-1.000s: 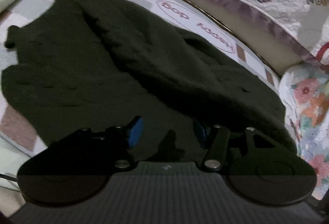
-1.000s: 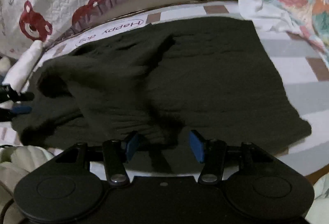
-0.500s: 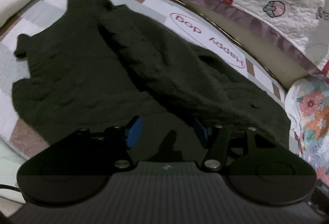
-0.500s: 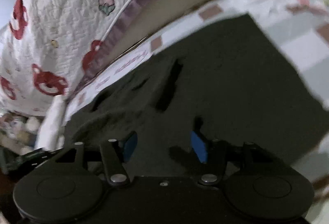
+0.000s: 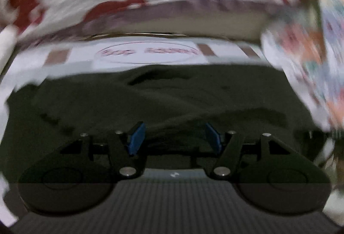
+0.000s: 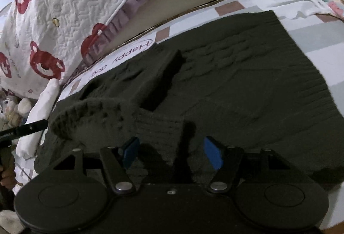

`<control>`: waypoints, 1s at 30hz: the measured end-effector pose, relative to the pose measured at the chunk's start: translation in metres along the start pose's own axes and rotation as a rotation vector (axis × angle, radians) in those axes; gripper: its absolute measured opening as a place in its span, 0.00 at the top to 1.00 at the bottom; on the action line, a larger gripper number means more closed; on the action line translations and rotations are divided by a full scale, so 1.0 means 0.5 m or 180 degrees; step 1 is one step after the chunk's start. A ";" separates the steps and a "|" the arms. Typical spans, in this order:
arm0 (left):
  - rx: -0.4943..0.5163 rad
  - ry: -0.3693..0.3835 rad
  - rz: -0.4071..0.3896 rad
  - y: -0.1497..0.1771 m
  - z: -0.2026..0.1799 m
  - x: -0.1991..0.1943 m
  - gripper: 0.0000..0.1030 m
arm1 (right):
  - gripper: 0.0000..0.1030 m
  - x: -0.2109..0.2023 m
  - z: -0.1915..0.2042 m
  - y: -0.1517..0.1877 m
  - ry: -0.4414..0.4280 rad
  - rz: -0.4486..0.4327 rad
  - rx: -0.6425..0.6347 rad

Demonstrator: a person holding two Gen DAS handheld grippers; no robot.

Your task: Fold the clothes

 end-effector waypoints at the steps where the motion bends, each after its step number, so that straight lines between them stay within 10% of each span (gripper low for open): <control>1: 0.0184 -0.0016 0.0041 -0.001 -0.012 0.013 0.38 | 0.31 0.007 0.000 0.004 -0.0011 -0.0010 -0.0029; 6: 0.1199 -0.0335 0.0228 0.013 -0.067 0.078 0.23 | 0.31 0.038 -0.004 0.023 -0.0090 -0.0214 -0.0092; 8: 0.1523 -0.0352 0.0324 0.021 -0.084 0.101 0.23 | 0.68 0.038 0.000 0.019 -0.0164 -0.0228 -0.0072; 10: 0.1825 -0.0368 0.0415 0.028 -0.100 0.123 0.42 | 0.80 0.030 0.012 0.012 -0.0209 -0.0285 -0.0165; 13: 0.1802 -0.0424 0.0403 0.017 -0.097 0.115 0.84 | 0.86 -0.010 0.042 -0.033 -0.0157 -0.0618 -0.0420; 22: 0.1115 -0.0904 -0.0910 -0.052 -0.097 -0.071 0.91 | 0.97 -0.127 0.065 -0.076 -0.0377 -0.0988 -0.0678; 27: 0.0710 -0.0282 -0.0120 0.055 -0.087 -0.041 0.83 | 0.97 -0.190 0.072 -0.091 -0.0518 -0.1142 -0.0794; 30: 0.0442 -0.0175 0.0456 0.123 -0.060 -0.001 0.80 | 0.90 -0.142 0.030 -0.028 -0.0343 -0.0744 -0.0421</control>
Point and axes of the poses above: each gripper's, at about its wrist camera, not at the fingertips, and x roughly the way its jaws point, z to its left, y to its underside, the point moved 1 cm from there along x, roughly the way its jaws point, and after that the axes turned 5 degrees about y, right-handed, at the moved point
